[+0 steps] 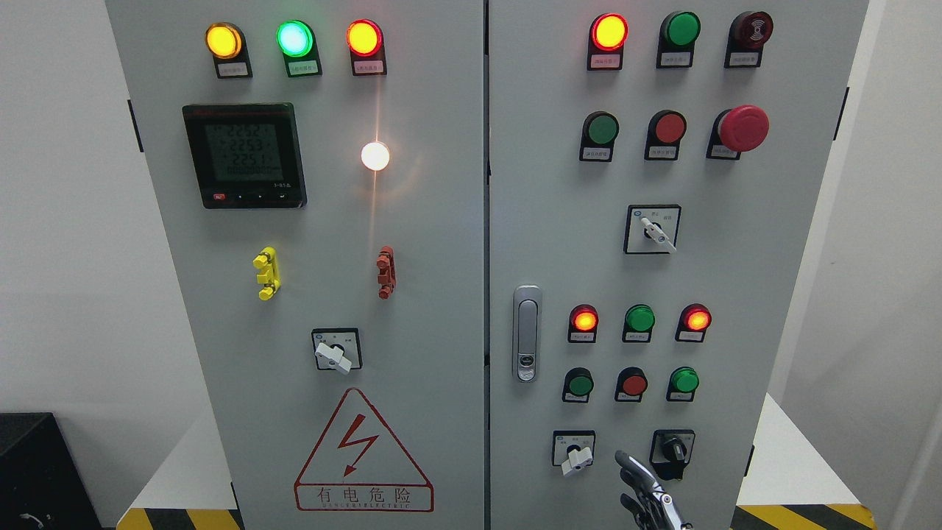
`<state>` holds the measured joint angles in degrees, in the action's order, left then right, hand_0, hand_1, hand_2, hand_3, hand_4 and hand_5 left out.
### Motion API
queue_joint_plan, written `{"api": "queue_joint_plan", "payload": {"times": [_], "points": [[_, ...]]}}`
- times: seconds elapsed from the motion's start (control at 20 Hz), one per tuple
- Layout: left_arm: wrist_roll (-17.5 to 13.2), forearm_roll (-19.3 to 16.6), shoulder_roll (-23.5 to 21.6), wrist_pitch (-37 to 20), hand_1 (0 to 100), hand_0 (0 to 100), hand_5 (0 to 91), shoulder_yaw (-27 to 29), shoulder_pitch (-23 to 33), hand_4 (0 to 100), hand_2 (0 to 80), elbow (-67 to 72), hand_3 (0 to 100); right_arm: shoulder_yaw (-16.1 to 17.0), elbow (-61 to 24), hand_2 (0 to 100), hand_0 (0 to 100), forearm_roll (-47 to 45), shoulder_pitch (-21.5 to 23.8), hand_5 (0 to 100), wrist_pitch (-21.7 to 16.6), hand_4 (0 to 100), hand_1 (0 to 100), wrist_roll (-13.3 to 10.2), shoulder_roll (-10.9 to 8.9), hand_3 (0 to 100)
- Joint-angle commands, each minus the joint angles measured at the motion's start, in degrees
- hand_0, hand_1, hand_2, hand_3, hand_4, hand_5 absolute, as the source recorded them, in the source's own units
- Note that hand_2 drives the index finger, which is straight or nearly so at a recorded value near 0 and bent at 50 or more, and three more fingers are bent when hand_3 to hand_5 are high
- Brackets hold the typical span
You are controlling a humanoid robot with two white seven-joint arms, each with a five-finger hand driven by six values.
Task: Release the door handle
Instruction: 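Raise the right hand up toward the silver door latch handle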
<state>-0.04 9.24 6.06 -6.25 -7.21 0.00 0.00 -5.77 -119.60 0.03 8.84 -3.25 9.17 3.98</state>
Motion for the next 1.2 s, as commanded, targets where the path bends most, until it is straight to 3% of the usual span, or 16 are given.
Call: {"api": "queue_joint_plan", "payload": {"times": [0.0, 0.4, 0.45, 0.55, 0.6, 0.65, 0.7, 0.75, 0.8, 0.9, 0.95, 1.05, 1.15], "points": [[0.04, -0.01, 0.0, 0.01, 56, 12, 0.0, 0.0, -1.49, 0, 0.0, 1.67, 0, -0.2, -0.1, 0, 26, 0.58, 0.21, 0, -0.18, 0, 0, 0.06, 0.59, 0], [0.04, -0.01, 0.0, 0.01, 56, 12, 0.0, 0.0, -1.49, 0, 0.0, 1.67, 0, -0.12, -0.1, 0, 25, 3.21, -0.22, 0, -0.09, 0, 0, 0.06, 0.33, 0], [0.04, -0.01, 0.0, 0.01, 56, 12, 0.0, 0.0, -1.49, 0, 0.0, 1.67, 0, -0.12, -0.02, 0, 24, 5.22, -0.31, 0, -0.09, 10, 3, -0.03, 0.24, 7], [0.04, 0.08, 0.0, 0.01, 56, 12, 0.0, 0.0, -1.49, 0, 0.0, 1.67, 0, -0.12, -0.02, 0, 25, 9.62, -0.75, 15, -0.18, 31, 12, -0.21, 0.41, 23], [0.04, -0.01, 0.0, 0.01, 56, 12, 0.0, 0.0, -1.49, 0, 0.0, 1.67, 0, -0.12, 0.07, 0, 27, 11.9, -1.45, 30, -0.09, 40, 18, -0.56, 0.5, 32], [0.04, -0.01, 0.0, 0.01, 56, 12, 0.0, 0.0, -1.49, 0, 0.0, 1.67, 0, -0.12, 0.16, 0, 28, 13.75, -2.06, 33, -0.09, 42, 19, -1.08, 0.5, 35], [0.04, -0.01, 0.0, 0.01, 56, 12, 0.0, 0.0, -1.49, 0, 0.0, 1.67, 0, -0.2, 0.16, 0, 29, 15.77, -2.77, 52, -0.09, 54, 23, -1.7, 0.5, 45], [0.04, -0.01, 0.0, 0.01, 56, 12, 0.0, 0.0, -1.49, 0, 0.0, 1.67, 0, -0.2, 0.25, 0, 29, 18.22, -3.12, 63, -0.09, 61, 26, -2.4, 0.42, 52], [0.04, -0.01, 0.0, 0.01, 56, 12, 0.0, 0.0, -1.49, 0, 0.0, 1.67, 0, -0.29, 0.42, 0, 29, 20.86, -3.21, 68, -0.18, 65, 27, -2.58, 0.24, 55], [0.04, -0.01, 0.0, 0.01, 56, 12, 0.0, 0.0, -1.49, 0, 0.0, 1.67, 0, -0.55, 0.34, 0, 30, 25.7, -3.3, 84, -0.53, 79, 33, -2.93, 0.24, 73], [0.04, -0.01, 0.0, 0.01, 56, 12, 0.0, 0.0, -1.49, 0, 0.0, 1.67, 0, -0.73, 0.42, 0, 30, 28.16, -3.3, 85, -0.53, 80, 33, -3.72, 0.24, 74], [0.04, -0.01, 0.0, 0.01, 56, 12, 0.0, 0.0, -1.49, 0, 0.0, 1.67, 0, -1.6, 0.42, 0, 30, 32.2, -3.74, 97, -0.53, 90, 35, -6.26, 0.33, 84], [0.04, -0.01, 0.0, 0.01, 56, 12, 0.0, 0.0, -1.49, 0, 0.0, 1.67, 0, -2.92, 0.6, 0, 30, 35.81, -4.35, 100, -0.53, 96, 35, -8.9, 0.24, 90]]}}
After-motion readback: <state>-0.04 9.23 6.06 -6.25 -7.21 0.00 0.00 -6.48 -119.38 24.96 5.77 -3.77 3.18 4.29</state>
